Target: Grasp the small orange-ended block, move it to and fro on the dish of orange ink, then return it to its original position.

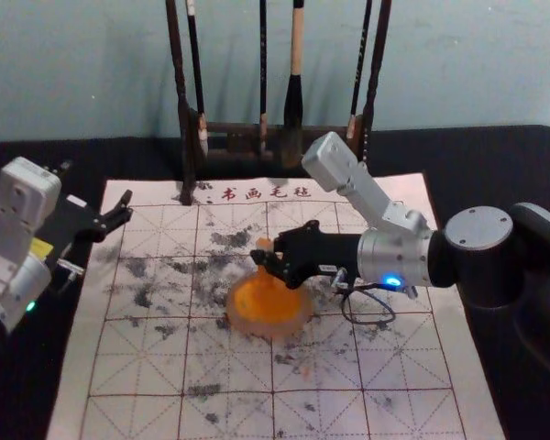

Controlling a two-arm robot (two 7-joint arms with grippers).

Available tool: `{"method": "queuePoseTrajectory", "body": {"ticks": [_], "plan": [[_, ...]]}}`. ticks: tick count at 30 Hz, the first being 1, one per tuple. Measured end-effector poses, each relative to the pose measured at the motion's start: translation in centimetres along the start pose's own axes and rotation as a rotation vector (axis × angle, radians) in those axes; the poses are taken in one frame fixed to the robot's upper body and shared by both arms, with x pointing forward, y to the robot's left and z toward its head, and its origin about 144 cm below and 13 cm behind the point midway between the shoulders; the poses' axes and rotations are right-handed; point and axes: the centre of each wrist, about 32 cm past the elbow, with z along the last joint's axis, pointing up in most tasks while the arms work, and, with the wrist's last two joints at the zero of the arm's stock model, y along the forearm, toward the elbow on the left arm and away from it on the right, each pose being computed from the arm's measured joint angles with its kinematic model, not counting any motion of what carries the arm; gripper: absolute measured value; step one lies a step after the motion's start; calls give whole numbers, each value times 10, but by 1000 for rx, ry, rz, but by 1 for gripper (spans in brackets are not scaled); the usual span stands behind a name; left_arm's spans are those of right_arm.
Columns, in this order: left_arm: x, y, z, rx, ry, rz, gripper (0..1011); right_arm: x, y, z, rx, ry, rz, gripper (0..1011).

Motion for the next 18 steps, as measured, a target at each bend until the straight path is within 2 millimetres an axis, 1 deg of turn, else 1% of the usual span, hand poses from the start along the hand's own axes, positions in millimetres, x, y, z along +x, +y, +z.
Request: {"method": "queuePoseTrajectory", "body": {"ticks": [5,18], "plan": [[0,0,0,0,0,0,1001,1,-4,-3,-4,1,-10,116],[0,0,0,0,0,0,1001,-2,-23,-10,-11,-4,-10,116]]}}
